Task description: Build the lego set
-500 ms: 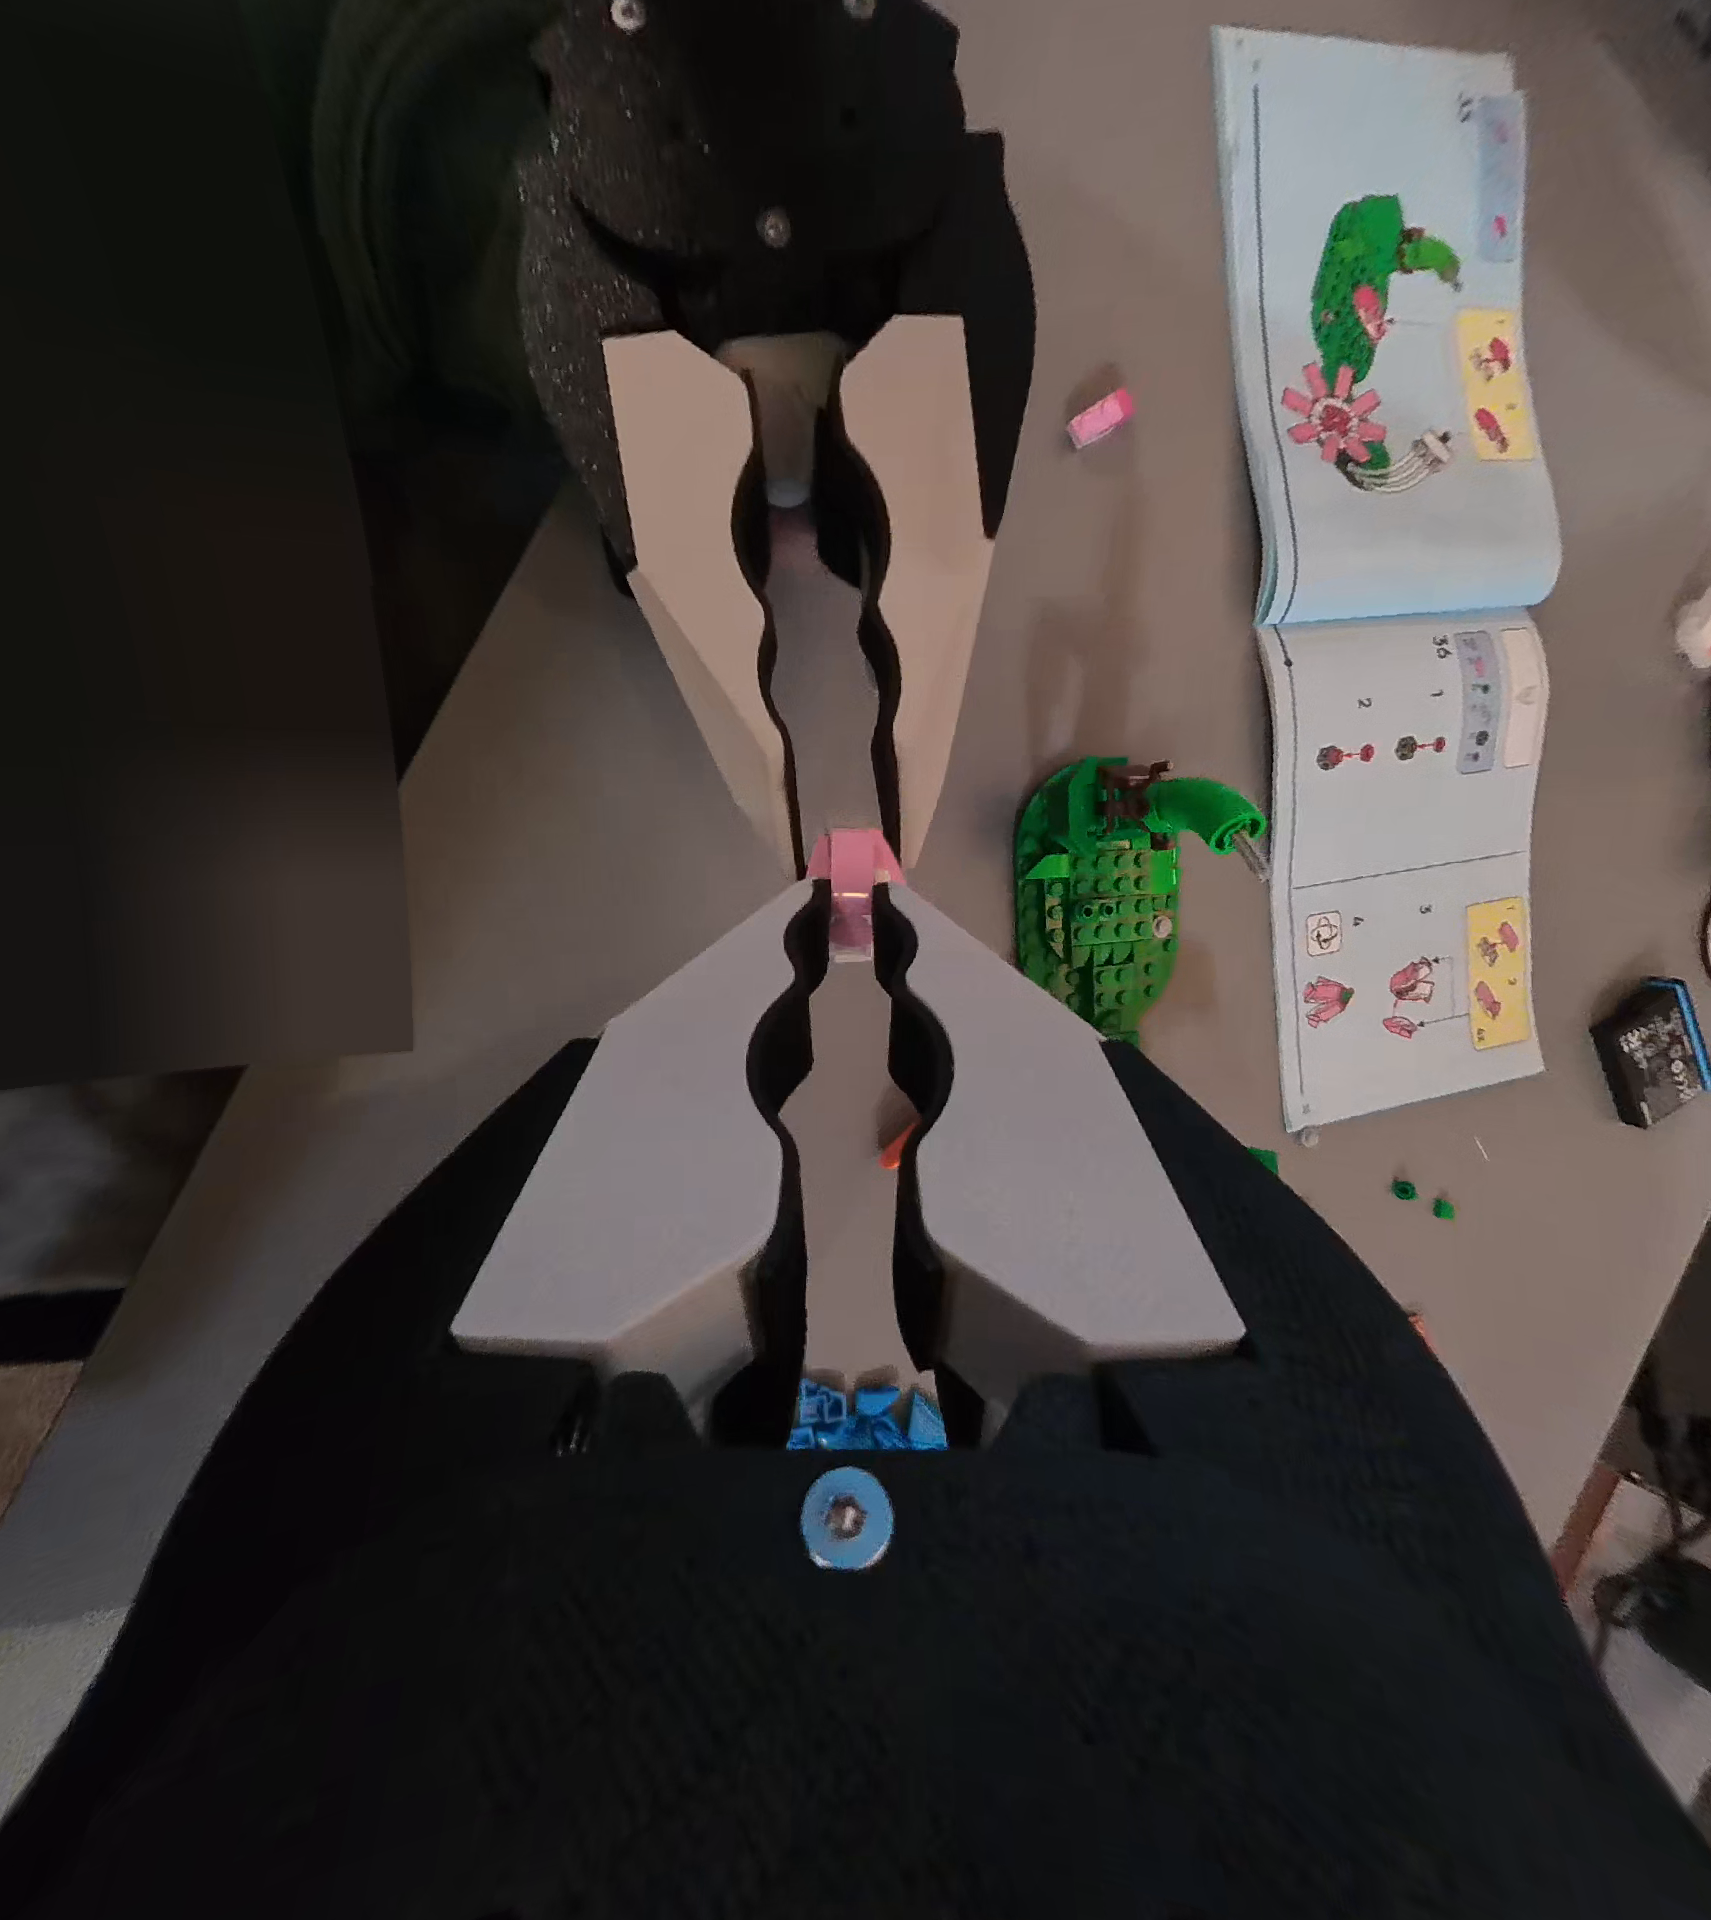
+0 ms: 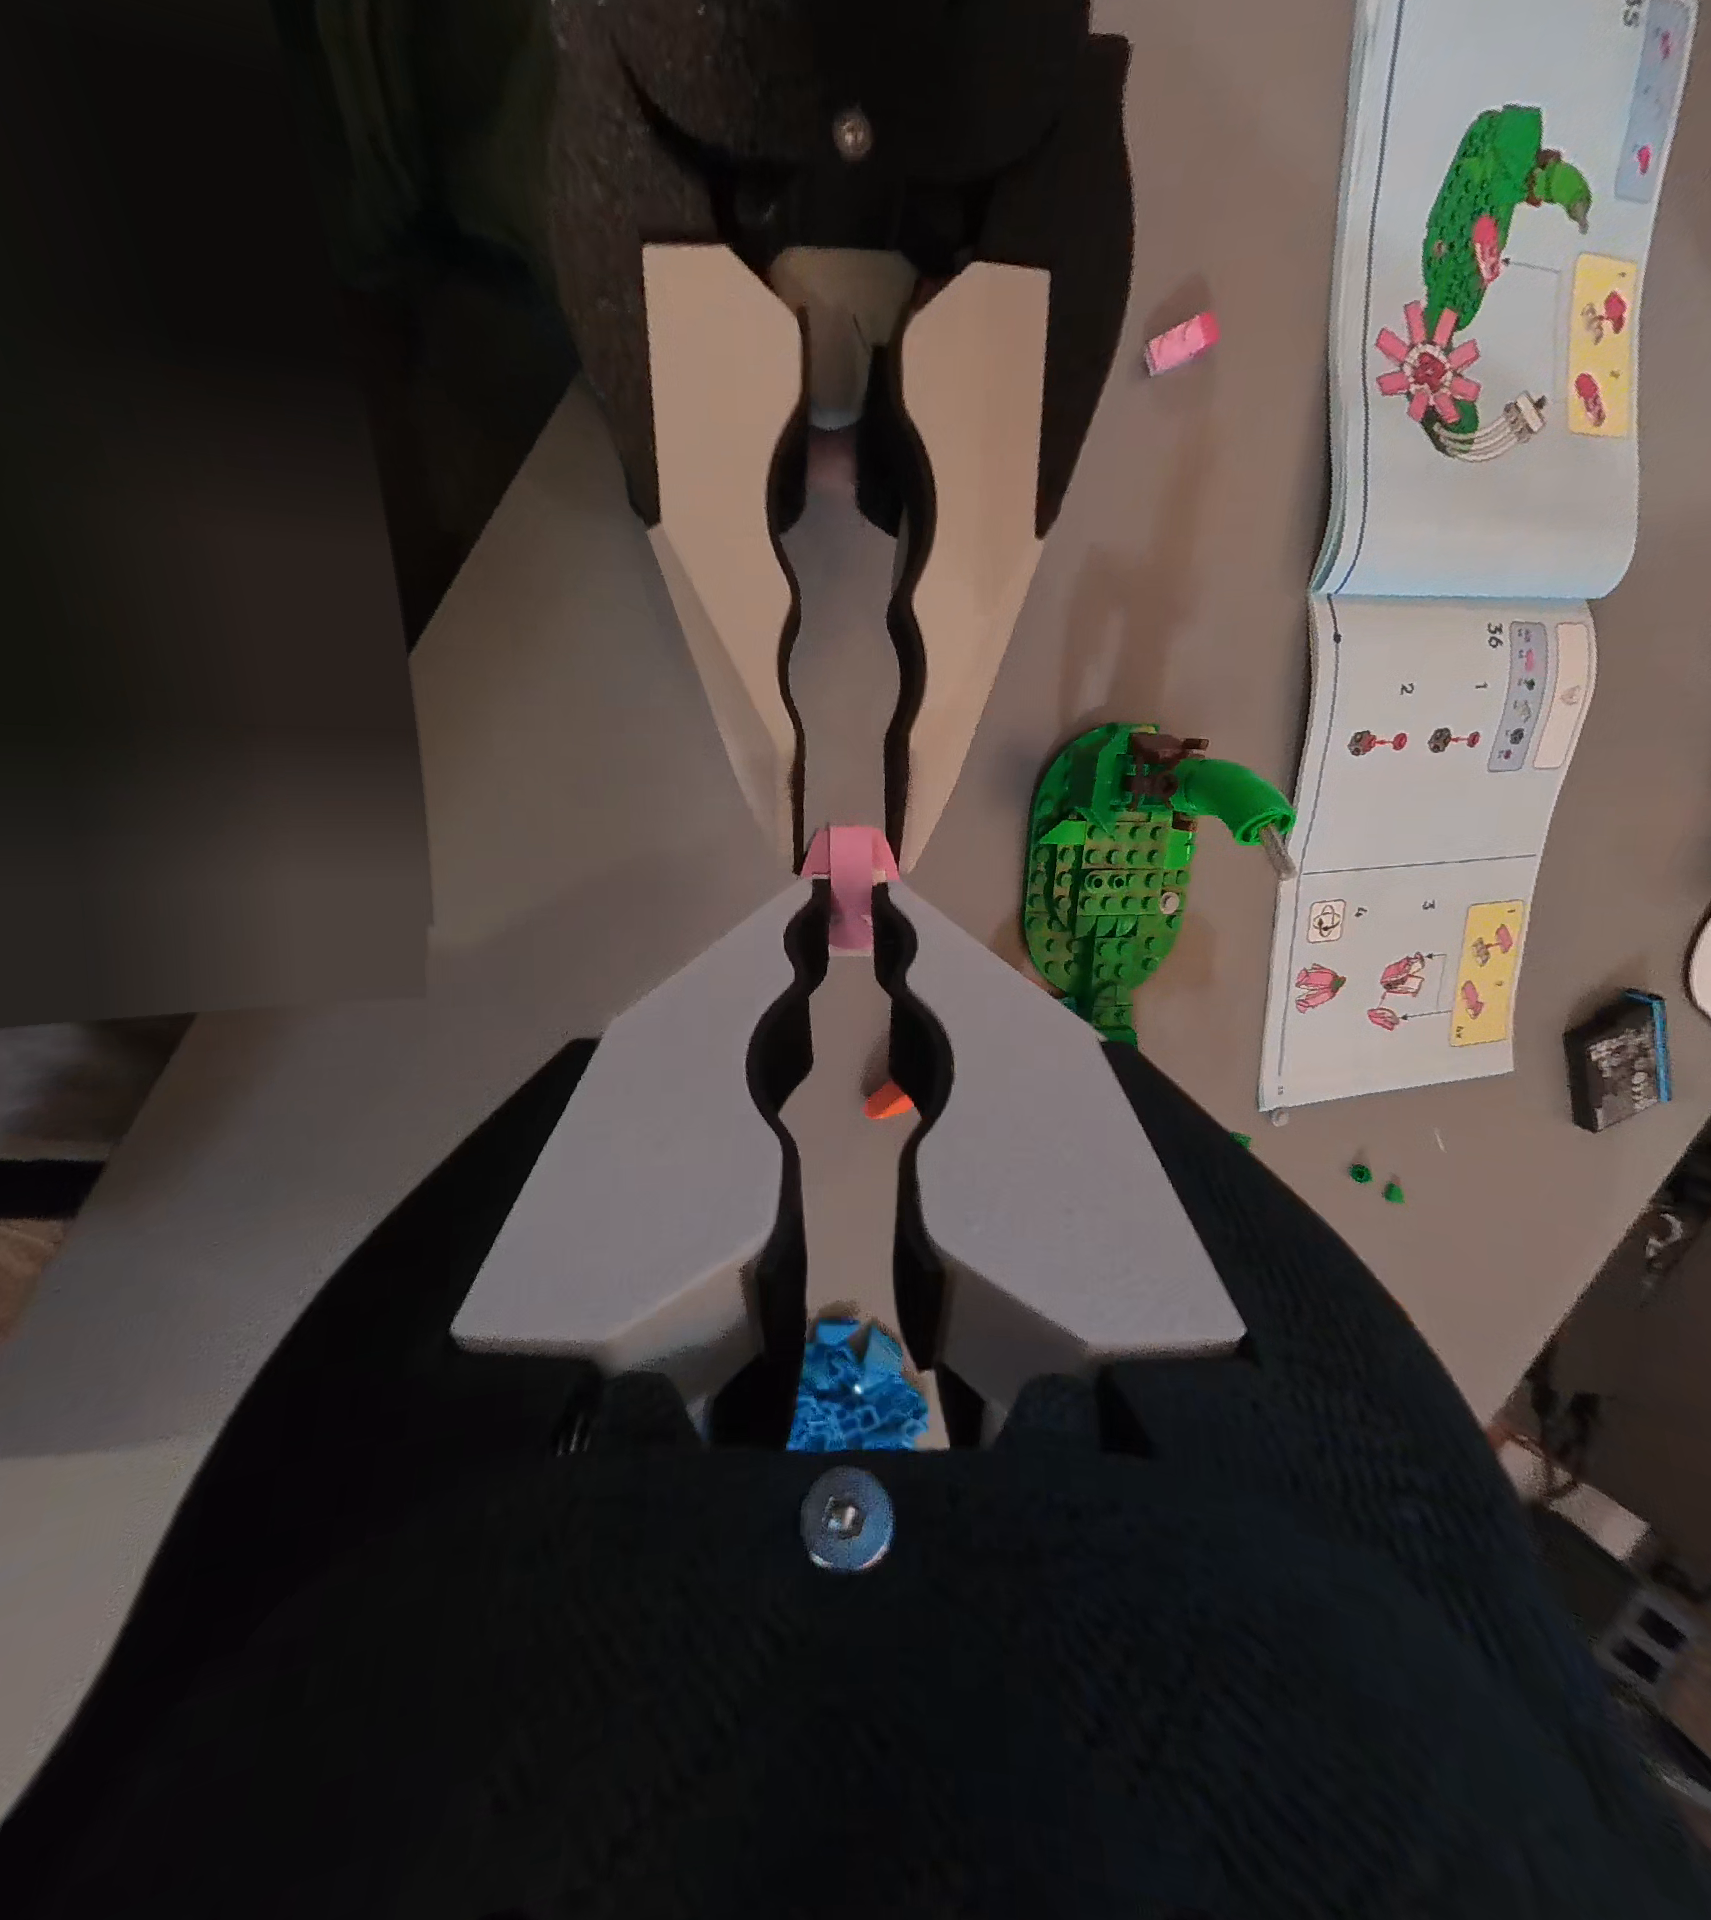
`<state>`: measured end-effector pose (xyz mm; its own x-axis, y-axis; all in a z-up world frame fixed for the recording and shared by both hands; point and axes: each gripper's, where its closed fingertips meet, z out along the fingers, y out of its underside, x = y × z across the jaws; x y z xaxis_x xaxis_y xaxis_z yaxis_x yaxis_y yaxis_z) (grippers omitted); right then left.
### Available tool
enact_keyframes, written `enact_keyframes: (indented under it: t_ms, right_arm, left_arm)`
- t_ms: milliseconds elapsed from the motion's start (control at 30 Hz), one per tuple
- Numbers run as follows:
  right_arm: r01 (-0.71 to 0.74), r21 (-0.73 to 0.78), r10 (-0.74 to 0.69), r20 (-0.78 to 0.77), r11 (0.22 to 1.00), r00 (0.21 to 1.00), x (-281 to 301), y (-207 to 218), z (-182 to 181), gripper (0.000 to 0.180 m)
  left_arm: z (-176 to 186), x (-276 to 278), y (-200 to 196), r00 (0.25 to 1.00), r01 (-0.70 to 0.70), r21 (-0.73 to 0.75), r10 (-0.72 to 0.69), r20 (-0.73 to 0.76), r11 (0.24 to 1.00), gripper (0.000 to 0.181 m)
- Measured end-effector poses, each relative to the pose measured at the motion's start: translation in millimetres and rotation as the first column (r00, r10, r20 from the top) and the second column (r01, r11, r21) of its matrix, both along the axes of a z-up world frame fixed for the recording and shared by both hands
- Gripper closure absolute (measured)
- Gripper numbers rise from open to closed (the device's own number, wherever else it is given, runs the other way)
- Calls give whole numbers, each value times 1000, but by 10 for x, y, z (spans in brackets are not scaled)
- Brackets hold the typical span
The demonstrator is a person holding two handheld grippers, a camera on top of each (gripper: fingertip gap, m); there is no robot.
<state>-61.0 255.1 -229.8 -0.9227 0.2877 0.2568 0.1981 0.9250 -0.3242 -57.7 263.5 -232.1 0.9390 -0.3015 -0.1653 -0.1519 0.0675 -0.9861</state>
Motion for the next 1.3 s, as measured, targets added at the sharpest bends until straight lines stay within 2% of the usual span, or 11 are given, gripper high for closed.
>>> enact_keyframes:
  t_ms: [100,367,633,900,1100,1300]
  right_arm:
    - [-7,41,7,7,999,1000,6,0,-8,173]
    - [179,61,-184,93,982,979,-4,8,-16,174]
    - [28,162,-35,42,986,998,-8,26,-35,174]
    - [232,72,-240,127,970,962,-27,-6,-21,174]
    - [134,167,-152,102,977,983,8,31,-43,174]
    - [130,194,-151,97,972,984,11,67,-61,174]
  left_arm:
    - [-7,8,0,1000,1,-3,-1,-8,1000,166]
    - [-1,-16,-3,1000,-11,-1,11,0,1000,166]
    - [-3,-26,-4,1000,-14,-5,14,4,1000,166]
    - [7,-31,-9,1000,-14,0,14,9,1000,166]
    - [-11,-9,-1,1000,-10,-7,10,-8,1000,166]
    - [-28,-3,12,1000,-12,-17,12,-18,1000,166]
